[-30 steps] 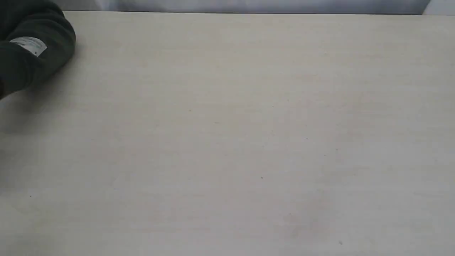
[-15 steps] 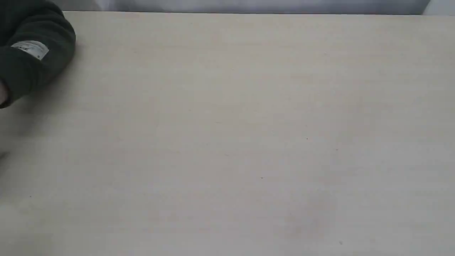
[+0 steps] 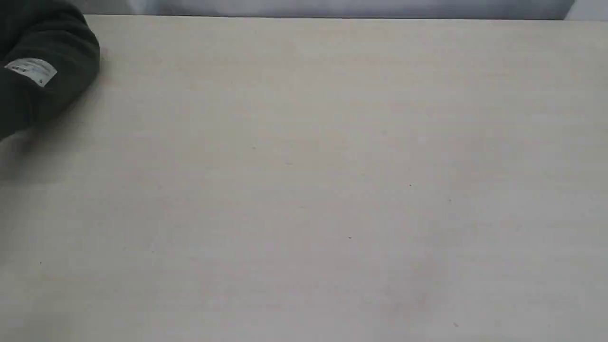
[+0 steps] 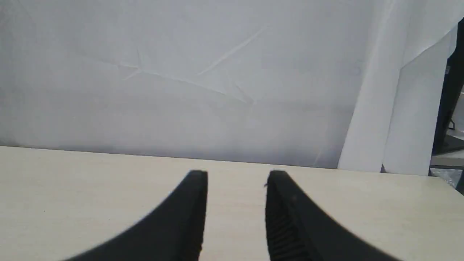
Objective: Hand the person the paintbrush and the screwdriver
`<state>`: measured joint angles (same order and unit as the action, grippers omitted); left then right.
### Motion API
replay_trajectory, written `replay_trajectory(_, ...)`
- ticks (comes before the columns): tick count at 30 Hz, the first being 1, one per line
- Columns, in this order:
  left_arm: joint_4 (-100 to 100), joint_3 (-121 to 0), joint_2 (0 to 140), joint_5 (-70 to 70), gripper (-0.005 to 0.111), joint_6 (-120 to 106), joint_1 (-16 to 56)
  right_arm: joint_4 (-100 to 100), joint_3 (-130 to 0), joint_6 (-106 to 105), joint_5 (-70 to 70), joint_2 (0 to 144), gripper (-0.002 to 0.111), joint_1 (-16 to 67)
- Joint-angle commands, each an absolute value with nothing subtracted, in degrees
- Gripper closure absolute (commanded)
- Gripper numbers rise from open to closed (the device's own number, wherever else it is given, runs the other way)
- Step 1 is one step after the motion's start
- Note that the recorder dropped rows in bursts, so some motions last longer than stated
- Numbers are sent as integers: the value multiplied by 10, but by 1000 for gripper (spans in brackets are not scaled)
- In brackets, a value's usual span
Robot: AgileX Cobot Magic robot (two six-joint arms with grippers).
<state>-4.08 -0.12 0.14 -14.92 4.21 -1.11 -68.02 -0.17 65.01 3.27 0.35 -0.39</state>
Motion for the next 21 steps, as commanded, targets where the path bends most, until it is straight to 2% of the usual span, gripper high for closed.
replay_trajectory(1,-41,0,0,-143,107,43,-6,-677,0,652,38,0,78,-7)
replay_trajectory(6,-41,0,0,-143,107,43,-6,-661,0,637,41,0,78,-7)
replay_trajectory(12,-41,0,0,-143,107,43,-6,-333,0,303,113,0,78,-7)
replay_trajectory(15,-41,0,0,-143,107,43,-6,-242,0,203,131,0,78,-7)
replay_trajectory(21,-38,0,0,-144,107,43,-6,-209,0,180,163,0,78,-7)
